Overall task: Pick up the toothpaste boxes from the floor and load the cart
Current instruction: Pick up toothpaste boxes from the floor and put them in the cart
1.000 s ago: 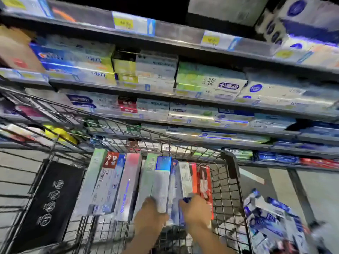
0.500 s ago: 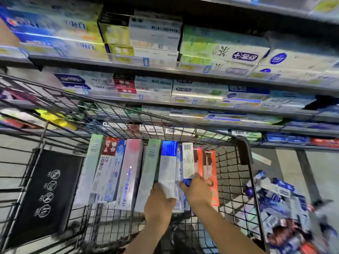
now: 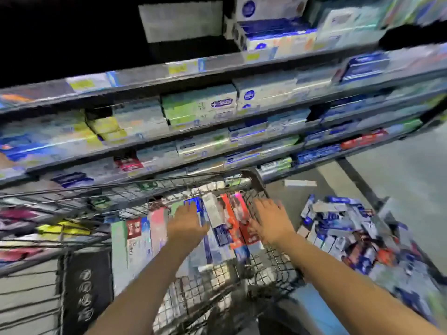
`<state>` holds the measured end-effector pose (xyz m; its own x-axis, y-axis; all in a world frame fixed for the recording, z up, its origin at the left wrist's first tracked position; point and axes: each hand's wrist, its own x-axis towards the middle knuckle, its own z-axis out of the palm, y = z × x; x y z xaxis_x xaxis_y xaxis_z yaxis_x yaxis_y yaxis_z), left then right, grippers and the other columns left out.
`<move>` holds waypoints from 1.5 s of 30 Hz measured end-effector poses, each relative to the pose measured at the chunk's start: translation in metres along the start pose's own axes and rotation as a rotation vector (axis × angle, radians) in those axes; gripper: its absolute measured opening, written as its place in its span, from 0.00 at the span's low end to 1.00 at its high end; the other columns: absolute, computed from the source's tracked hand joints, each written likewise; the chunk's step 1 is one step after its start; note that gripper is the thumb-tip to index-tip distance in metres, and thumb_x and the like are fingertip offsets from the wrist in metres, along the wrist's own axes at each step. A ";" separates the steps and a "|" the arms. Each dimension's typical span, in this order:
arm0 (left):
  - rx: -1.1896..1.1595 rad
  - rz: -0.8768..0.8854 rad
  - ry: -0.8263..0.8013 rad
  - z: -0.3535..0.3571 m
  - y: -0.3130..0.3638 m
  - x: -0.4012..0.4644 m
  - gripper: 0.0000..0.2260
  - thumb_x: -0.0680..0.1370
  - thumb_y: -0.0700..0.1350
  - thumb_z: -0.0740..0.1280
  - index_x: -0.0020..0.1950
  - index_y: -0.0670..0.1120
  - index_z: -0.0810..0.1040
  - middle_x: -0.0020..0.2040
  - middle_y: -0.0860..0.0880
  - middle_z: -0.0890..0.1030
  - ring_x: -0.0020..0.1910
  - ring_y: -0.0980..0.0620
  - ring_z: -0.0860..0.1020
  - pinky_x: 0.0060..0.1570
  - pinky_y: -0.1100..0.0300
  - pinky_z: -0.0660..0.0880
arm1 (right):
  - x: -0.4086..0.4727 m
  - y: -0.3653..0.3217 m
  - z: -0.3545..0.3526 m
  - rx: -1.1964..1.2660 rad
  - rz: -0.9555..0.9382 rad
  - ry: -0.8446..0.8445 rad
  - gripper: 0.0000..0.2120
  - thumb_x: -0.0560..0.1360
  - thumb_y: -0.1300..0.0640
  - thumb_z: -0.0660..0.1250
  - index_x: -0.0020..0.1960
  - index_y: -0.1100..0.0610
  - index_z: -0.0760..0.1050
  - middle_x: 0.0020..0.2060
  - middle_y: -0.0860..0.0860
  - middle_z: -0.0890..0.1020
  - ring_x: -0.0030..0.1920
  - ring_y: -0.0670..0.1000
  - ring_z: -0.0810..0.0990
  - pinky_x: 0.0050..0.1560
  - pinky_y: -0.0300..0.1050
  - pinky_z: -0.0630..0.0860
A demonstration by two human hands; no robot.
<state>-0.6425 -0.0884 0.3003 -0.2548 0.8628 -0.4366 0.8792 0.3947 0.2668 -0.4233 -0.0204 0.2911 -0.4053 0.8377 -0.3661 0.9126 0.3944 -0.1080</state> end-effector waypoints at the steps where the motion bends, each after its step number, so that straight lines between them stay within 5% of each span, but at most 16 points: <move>1: 0.045 0.065 0.019 -0.010 0.012 0.002 0.28 0.77 0.56 0.62 0.72 0.44 0.60 0.71 0.43 0.66 0.70 0.45 0.65 0.65 0.51 0.65 | -0.009 0.011 -0.009 -0.003 0.019 0.011 0.27 0.80 0.45 0.54 0.75 0.55 0.56 0.72 0.54 0.64 0.73 0.55 0.61 0.72 0.55 0.55; 6: 0.271 0.379 0.048 -0.034 0.095 0.009 0.35 0.74 0.61 0.60 0.74 0.41 0.59 0.72 0.42 0.66 0.70 0.44 0.66 0.67 0.50 0.66 | -0.056 0.083 -0.031 0.020 0.173 0.008 0.32 0.80 0.46 0.55 0.78 0.55 0.47 0.76 0.53 0.56 0.75 0.56 0.56 0.75 0.57 0.52; 13: 0.532 0.665 -0.065 0.015 0.242 0.012 0.34 0.76 0.59 0.62 0.75 0.42 0.57 0.74 0.43 0.63 0.72 0.46 0.63 0.70 0.52 0.61 | -0.146 0.214 0.000 0.158 0.455 -0.034 0.33 0.78 0.47 0.59 0.77 0.56 0.49 0.76 0.56 0.56 0.74 0.58 0.59 0.72 0.56 0.57; 21: 0.468 0.607 -0.379 0.132 0.405 -0.009 0.28 0.80 0.56 0.59 0.73 0.39 0.60 0.72 0.40 0.65 0.71 0.43 0.65 0.67 0.54 0.63 | -0.264 0.380 0.072 0.298 0.744 -0.228 0.35 0.78 0.48 0.62 0.77 0.56 0.48 0.75 0.56 0.58 0.73 0.57 0.62 0.71 0.54 0.60; 28: 0.379 0.549 -0.491 0.214 0.484 0.002 0.28 0.80 0.55 0.60 0.74 0.41 0.59 0.73 0.41 0.65 0.71 0.44 0.64 0.68 0.54 0.63 | -0.301 0.484 0.118 0.353 0.905 -0.313 0.35 0.76 0.44 0.61 0.76 0.56 0.51 0.70 0.56 0.65 0.69 0.57 0.67 0.68 0.52 0.64; 37: 0.466 0.464 -0.548 0.300 0.514 0.085 0.28 0.79 0.56 0.60 0.73 0.40 0.61 0.70 0.42 0.67 0.69 0.43 0.66 0.67 0.54 0.65 | -0.214 0.545 0.194 0.625 0.931 -0.318 0.34 0.77 0.46 0.60 0.77 0.56 0.51 0.70 0.56 0.68 0.66 0.57 0.71 0.63 0.52 0.72; 45: 0.567 0.443 -0.580 0.445 0.523 0.212 0.26 0.80 0.54 0.59 0.73 0.42 0.60 0.69 0.43 0.68 0.68 0.43 0.66 0.64 0.53 0.68 | -0.096 0.608 0.341 0.790 0.999 -0.274 0.33 0.78 0.45 0.60 0.76 0.57 0.53 0.68 0.56 0.71 0.63 0.57 0.74 0.57 0.49 0.73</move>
<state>-0.0573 0.1600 -0.0351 0.2590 0.5443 -0.7979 0.9527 -0.2800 0.1183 0.1889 0.0101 -0.0551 0.4015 0.4974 -0.7690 0.6341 -0.7568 -0.1585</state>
